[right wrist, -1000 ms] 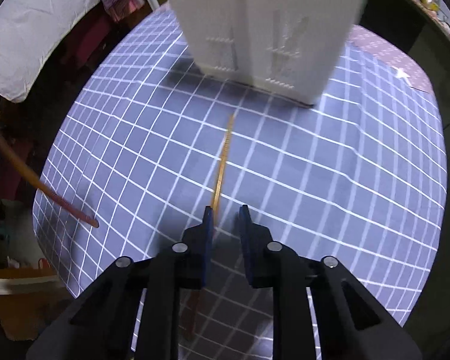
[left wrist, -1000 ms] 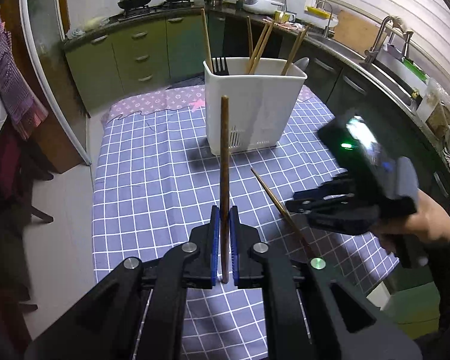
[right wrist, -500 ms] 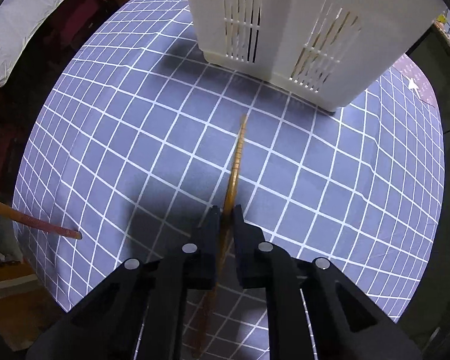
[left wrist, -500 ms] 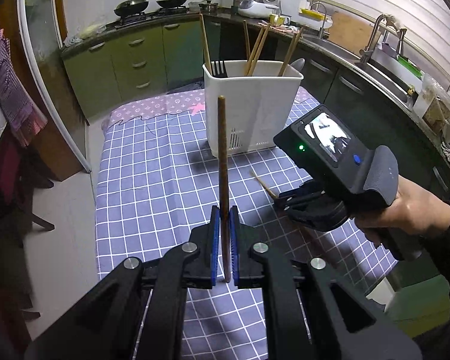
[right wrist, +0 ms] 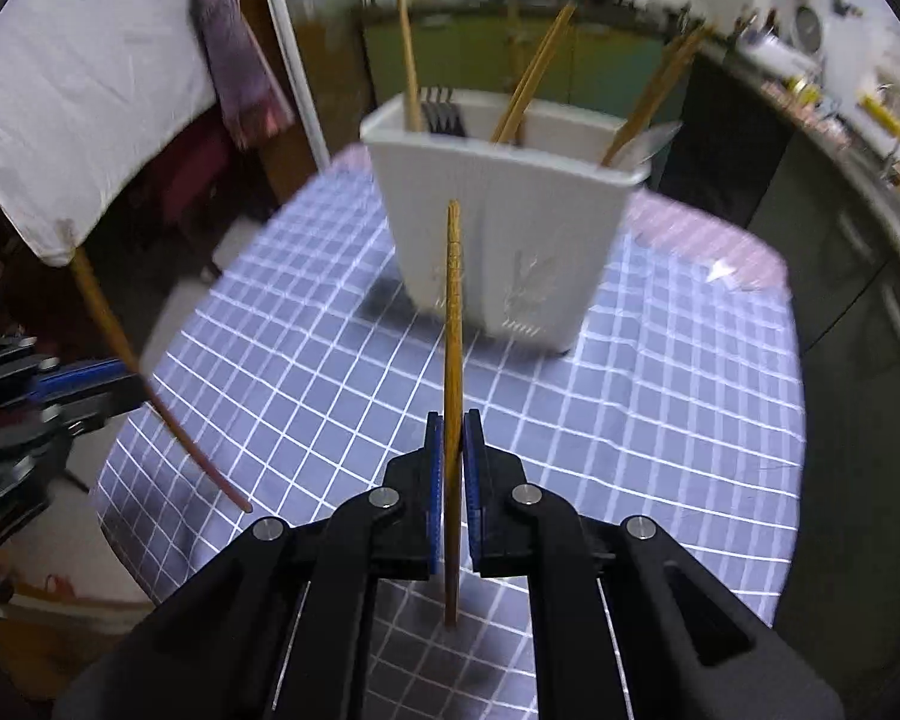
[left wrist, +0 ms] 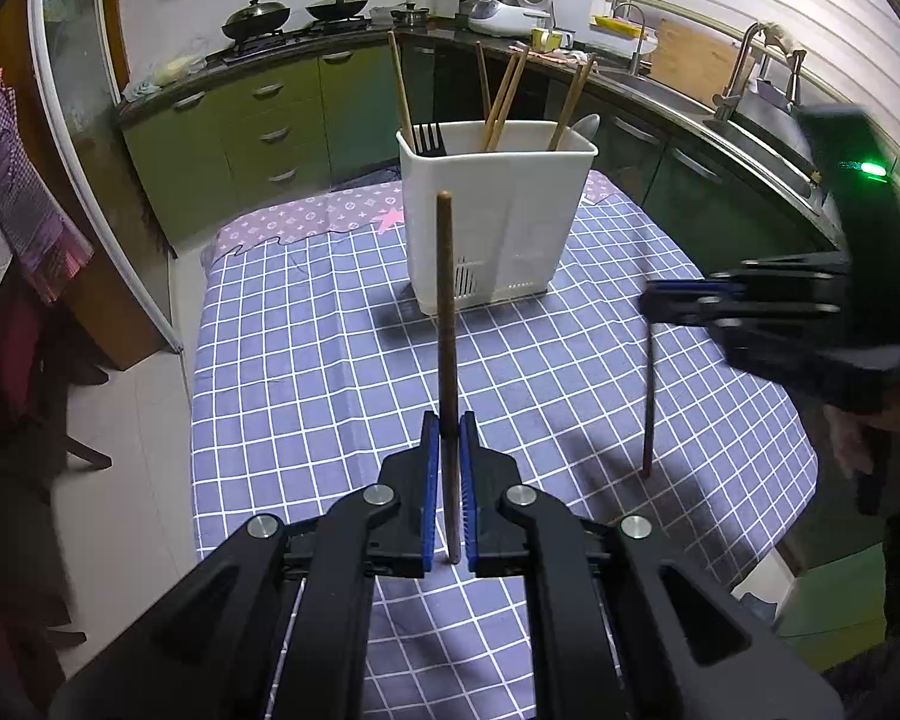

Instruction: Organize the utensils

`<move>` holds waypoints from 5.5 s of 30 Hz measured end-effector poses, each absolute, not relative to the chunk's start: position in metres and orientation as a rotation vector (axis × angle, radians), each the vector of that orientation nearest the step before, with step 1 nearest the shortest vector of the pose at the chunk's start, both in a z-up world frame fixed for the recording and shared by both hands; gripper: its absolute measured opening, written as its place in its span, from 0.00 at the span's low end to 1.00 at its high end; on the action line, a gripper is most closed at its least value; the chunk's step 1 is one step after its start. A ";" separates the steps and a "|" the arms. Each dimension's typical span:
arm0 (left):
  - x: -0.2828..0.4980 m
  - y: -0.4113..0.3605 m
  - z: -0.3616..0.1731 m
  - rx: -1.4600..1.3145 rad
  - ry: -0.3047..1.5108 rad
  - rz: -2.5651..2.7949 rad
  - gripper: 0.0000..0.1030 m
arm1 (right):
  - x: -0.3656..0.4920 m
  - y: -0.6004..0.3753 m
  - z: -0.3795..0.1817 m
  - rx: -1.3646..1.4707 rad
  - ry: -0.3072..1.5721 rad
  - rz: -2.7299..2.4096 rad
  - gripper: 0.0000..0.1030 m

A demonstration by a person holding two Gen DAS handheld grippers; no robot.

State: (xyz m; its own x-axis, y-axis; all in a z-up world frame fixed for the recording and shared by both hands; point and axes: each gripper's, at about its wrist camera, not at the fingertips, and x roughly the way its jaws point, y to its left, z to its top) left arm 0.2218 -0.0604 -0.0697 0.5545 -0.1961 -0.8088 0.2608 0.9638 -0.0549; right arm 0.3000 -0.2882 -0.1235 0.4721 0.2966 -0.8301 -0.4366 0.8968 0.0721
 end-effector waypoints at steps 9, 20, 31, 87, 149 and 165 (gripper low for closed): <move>0.217 -0.064 -0.070 0.094 0.926 -0.275 0.06 | 0.249 -0.341 -0.110 -0.050 0.857 0.431 0.07; 0.215 -0.065 -0.067 0.097 0.926 -0.288 0.06 | 0.239 -0.355 -0.112 -0.012 0.851 0.436 0.07; 0.218 -0.066 -0.048 0.085 0.897 -0.308 0.06 | 0.239 -0.353 -0.116 -0.013 0.858 0.447 0.07; 0.212 -0.025 0.024 -0.023 0.644 -0.286 0.46 | 0.387 -0.340 0.021 0.120 0.562 0.364 0.08; 0.040 -0.051 -0.026 -0.069 0.508 -0.182 0.93 | 0.028 -0.381 -0.067 0.001 0.342 0.265 0.95; 0.034 -0.050 -0.025 -0.071 0.496 -0.186 0.93 | 0.031 -0.377 -0.069 -0.003 0.348 0.281 0.95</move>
